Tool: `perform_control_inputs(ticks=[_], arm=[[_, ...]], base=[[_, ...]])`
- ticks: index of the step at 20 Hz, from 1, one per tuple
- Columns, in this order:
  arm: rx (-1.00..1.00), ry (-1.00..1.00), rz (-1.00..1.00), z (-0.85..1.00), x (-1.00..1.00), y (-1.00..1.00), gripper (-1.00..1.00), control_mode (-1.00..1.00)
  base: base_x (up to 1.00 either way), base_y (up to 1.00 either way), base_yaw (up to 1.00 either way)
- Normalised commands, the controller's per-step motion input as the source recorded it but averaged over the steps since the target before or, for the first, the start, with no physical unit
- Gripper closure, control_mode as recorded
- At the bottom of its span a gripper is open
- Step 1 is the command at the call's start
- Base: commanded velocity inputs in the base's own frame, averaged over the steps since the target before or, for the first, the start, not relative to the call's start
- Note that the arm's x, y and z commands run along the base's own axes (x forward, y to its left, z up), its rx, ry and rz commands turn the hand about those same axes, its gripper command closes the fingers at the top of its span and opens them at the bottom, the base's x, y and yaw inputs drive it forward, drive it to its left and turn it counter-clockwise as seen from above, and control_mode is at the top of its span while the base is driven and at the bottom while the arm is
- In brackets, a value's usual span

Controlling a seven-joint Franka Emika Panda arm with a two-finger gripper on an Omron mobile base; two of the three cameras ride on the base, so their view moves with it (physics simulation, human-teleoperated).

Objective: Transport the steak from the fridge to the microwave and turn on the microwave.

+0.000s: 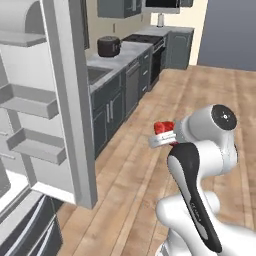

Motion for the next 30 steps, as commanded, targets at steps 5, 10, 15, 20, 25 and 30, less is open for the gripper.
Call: perform_control_inputs(ticks=[5,10,15,20,25,30], arm=[[0.00,0.00,0.00,0.00,0.00,0.00,1.00,1.00],[0.00,0.00,0.00,0.00,0.00,0.00,1.00,1.00],[0.00,0.00,0.00,0.00,0.00,0.00,1.00,1.00],[0.00,0.00,0.00,0.00,0.00,0.00,1.00,1.00],[0.00,0.00,0.00,0.00,0.00,0.00,1.00,1.00],[0.00,0.00,0.00,0.00,0.00,0.00,1.00,1.00]], base=[[0.16,-0.20,-0.54],[0.47,-0.13,-0.31],[0.60,-0.09,-0.22],[0.69,-0.11,-0.12],[0.72,-0.12,-0.10],[0.72,-0.13,-0.07]])
